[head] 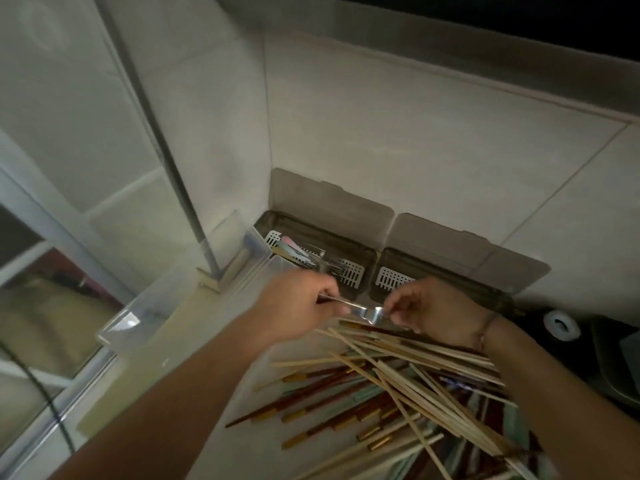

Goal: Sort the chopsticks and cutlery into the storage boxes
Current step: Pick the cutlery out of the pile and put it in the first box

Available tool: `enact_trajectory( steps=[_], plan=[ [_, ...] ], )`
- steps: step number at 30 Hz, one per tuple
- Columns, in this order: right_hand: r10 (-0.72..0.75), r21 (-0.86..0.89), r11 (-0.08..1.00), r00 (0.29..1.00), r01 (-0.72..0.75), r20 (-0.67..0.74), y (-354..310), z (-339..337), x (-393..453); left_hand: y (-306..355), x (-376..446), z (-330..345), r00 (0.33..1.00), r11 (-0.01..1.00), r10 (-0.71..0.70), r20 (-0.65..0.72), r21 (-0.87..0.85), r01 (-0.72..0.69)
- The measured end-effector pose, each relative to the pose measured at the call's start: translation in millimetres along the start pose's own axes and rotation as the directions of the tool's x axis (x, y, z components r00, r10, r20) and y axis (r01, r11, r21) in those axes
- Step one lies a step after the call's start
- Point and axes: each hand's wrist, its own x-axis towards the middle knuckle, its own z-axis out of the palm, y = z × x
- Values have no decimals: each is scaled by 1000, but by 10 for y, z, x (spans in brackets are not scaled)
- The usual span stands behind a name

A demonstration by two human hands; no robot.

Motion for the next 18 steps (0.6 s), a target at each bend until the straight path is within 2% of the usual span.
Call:
enact_trajectory(
  steps=[3,6,8,9,11,13,15,18],
  plan=[
    [38,61,997,999,-38,-4,-141,-19,410,-315,154,-134,992,996,-91,-88,-26,89],
    [79,-14,996,983,-83,-166,-161,30,816,-566,316,-165,939,981,-193,-285,-82,177],
    [156,43,988,952,-150,-265,-106,89,1071,-687,372,-138,901,974,-227,-371,-80,212],
    [208,79,978,935,-193,-287,-87,128,1191,-728,384,-119,903,978,-206,-378,-47,203],
    [282,97,959,909,-265,-306,-53,218,1424,-769,398,-67,939,987,-144,-313,25,159],
    [318,93,948,898,-304,-303,-38,316,1624,-780,409,16,982,988,-93,-167,109,112],
    [331,49,942,900,-331,-282,-32,380,1792,-784,416,99,996,972,-69,-63,222,82],
    [397,0,914,898,-405,-189,-32,406,1939,-780,419,170,992,907,-120,-34,403,123]
  ],
)
